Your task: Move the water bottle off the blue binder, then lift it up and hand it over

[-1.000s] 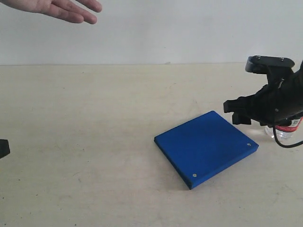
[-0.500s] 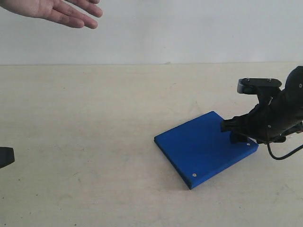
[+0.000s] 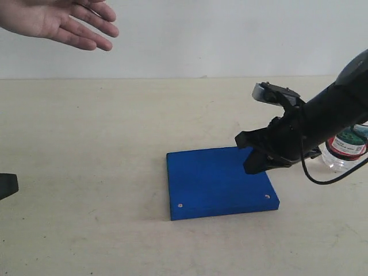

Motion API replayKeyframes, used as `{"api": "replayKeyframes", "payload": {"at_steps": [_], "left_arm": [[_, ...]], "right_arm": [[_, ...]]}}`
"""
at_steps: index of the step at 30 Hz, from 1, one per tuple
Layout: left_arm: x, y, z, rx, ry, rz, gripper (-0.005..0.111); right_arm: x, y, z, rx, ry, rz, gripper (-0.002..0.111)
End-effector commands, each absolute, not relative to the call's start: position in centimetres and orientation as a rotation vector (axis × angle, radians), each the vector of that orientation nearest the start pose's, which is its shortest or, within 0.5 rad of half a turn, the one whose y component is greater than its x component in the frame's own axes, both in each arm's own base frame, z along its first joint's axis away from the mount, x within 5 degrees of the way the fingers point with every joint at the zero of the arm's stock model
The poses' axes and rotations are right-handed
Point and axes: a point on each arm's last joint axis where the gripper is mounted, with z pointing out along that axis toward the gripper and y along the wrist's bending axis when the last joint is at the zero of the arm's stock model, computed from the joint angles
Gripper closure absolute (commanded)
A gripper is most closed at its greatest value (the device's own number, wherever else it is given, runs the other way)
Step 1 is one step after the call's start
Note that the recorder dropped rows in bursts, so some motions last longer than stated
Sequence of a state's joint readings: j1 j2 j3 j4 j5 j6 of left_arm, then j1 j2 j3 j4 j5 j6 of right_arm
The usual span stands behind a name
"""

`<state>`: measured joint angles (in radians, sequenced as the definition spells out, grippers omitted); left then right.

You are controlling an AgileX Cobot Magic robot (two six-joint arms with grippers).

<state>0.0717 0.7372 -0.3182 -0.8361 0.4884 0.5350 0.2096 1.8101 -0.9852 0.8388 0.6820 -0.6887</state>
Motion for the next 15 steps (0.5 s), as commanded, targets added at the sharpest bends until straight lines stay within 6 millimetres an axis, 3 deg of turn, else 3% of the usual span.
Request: {"api": "replayKeyframes", "payload": {"at_steps": [1, 3, 5, 7, 9, 15], "left_arm": [[13.4, -2.6, 21.9, -0.393, 2.187, -0.665, 0.047], [13.9, -2.5, 20.4, -0.471, 2.163, -0.704, 0.045], [14.5, -2.5, 19.1, -0.494, 2.171, -0.712, 0.045], [15.9, -3.9, 18.0, -0.215, 2.241, -0.827, 0.045], [16.7, -4.5, 17.6, -0.098, 2.259, -0.897, 0.045], [19.3, -4.6, 14.6, -0.019, 2.395, -0.915, 0.05]], "right_arm": [[32.2, 10.8, 16.2, -0.364, 2.693, 0.673, 0.108], [32.2, 10.7, 16.1, -0.355, 2.703, 0.66, 0.107], [32.0, 10.6, 15.8, -0.398, 2.731, 0.644, 0.099], [31.7, 10.2, 15.2, -0.504, 2.772, 0.561, 0.066], [31.6, 9.8, 14.9, -0.555, 2.792, 0.496, 0.056], [31.2, 8.8, 14.4, -0.43, 2.921, 0.373, 0.056]]}}
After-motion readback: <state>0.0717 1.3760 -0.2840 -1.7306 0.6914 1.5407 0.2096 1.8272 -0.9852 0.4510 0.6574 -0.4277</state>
